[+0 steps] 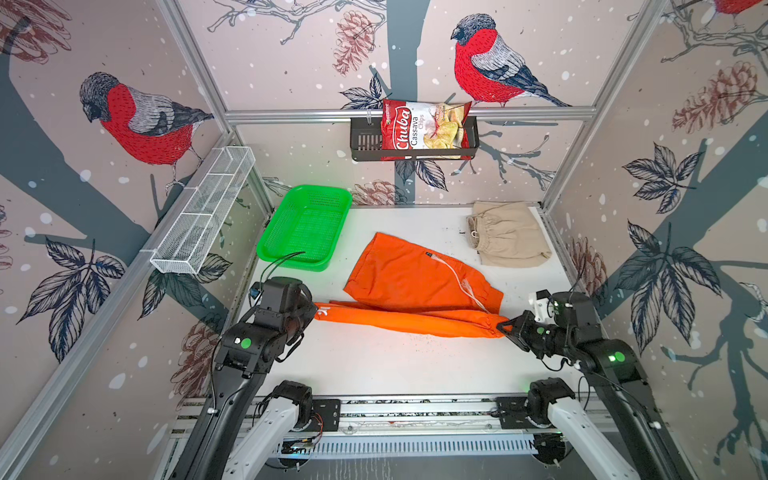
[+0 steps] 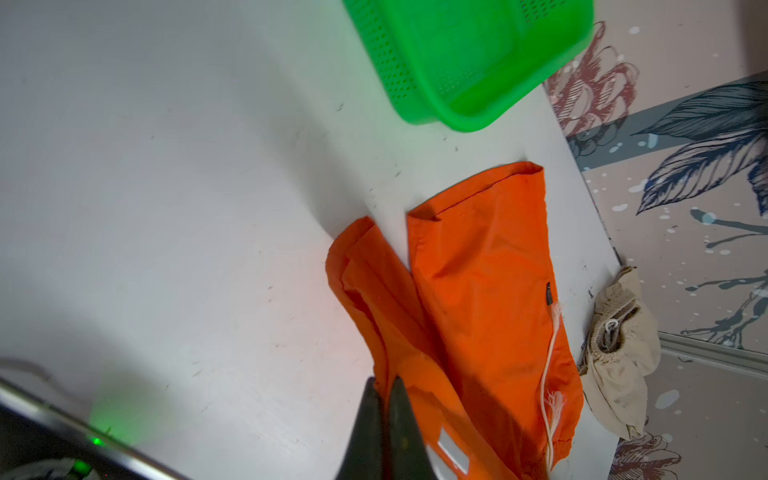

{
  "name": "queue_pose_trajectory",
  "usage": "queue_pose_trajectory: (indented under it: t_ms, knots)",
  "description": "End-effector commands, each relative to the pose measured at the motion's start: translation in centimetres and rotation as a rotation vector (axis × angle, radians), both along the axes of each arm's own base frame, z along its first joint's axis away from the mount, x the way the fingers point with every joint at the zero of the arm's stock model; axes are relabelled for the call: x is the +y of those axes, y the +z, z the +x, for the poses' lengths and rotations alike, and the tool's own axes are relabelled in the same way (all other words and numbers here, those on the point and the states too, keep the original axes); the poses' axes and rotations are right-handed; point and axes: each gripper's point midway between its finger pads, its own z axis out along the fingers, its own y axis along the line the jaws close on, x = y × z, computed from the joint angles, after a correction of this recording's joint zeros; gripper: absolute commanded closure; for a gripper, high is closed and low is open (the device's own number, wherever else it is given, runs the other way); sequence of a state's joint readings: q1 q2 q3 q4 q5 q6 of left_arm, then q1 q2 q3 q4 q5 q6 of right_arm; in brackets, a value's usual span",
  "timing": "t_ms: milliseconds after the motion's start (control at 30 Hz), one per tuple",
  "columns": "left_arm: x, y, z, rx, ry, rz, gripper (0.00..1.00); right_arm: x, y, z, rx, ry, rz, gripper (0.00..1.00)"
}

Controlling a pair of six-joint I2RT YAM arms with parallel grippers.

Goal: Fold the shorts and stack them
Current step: 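Lift the near edge with both grippers and fold it toward the far edge, then carry the held edge over the far half with both grippers and release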

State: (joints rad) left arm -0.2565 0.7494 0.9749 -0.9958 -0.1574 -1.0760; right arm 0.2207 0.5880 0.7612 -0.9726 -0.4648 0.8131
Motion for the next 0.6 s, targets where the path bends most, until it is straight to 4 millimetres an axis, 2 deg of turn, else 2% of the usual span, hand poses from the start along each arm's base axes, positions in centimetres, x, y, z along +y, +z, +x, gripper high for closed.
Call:
queue_pose_trajectory:
  t_ms: [0,167,300,567]
  knots:
    - [0.9,3.2,3.5,-0.136,-0.01,0.124,1.0,-1.3,-0.3,0.9,0.006,-0.036,-0.085,0.98]
    - [0.0,5.1,7.4,-0.209,-0.056,0.175,1.0,-1.2,-1.4,1.3,0.068,-0.022,-0.057,0.98]
    - [-0.6,6.5,10.3,-0.253,-0.08,0.201,1.0,-1.8,-2.3,1.8,0.108,-0.011,-0.072,0.98]
    - [-2.5,7.6,15.4,-0.315,-0.13,0.219,1.0,-2.5,-3.4,3.3,0.157,0.018,-0.084,0.98]
